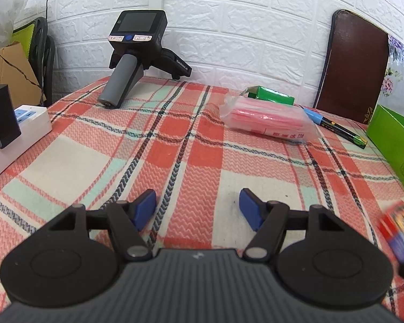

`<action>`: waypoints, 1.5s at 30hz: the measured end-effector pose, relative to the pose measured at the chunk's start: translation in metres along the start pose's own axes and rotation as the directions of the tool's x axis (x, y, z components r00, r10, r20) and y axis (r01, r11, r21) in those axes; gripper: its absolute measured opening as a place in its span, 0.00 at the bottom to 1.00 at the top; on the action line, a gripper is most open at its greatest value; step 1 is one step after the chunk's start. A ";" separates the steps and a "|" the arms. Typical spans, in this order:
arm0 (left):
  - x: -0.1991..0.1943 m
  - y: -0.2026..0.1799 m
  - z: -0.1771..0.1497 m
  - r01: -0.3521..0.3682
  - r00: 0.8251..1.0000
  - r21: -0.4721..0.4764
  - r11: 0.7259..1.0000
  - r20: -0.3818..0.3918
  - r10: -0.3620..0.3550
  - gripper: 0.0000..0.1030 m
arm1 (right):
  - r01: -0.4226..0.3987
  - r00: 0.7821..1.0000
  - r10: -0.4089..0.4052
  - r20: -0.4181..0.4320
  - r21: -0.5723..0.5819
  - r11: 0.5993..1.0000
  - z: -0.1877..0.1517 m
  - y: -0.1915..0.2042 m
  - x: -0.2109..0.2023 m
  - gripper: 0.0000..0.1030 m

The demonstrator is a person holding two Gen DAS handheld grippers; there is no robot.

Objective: Organize objects
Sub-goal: 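Reach the right gripper to the blue-and-red card box and grasp it, then carry the card box with the right gripper into the green box and release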

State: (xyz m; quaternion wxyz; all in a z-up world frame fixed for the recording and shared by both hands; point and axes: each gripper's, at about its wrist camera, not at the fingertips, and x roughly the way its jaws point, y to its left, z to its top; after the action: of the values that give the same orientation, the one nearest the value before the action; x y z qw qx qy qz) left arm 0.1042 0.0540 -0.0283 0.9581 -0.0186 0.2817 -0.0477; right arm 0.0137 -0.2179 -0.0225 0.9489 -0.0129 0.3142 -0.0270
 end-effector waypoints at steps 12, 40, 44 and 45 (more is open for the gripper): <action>-0.069 -0.124 -0.006 0.378 0.914 0.033 0.925 -0.173 -0.367 0.67 | 0.101 0.995 -0.102 0.000 0.166 0.981 -0.033 -0.049 -0.044 0.79; -0.062 -0.237 0.046 0.483 0.832 0.019 0.875 -0.320 -0.453 0.37 | -0.064 0.980 0.012 0.199 0.256 0.965 0.007 -0.100 -0.057 0.60; -0.063 -0.255 0.061 0.538 0.817 0.032 0.842 -0.265 -0.512 0.37 | -0.008 0.961 -0.058 0.270 0.240 0.971 0.016 -0.116 -0.063 0.60; -0.062 -0.263 0.066 0.544 0.818 0.045 0.838 -0.253 -0.517 0.37 | 0.017 0.955 -0.084 0.284 0.231 0.973 0.020 -0.119 -0.062 0.60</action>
State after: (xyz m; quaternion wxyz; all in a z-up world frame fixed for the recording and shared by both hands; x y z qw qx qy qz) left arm 0.0672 -0.2013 0.0768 0.8668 -0.0355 0.3713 -0.3310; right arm -0.0299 -0.3331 0.0353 0.9790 0.0833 0.1654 -0.0847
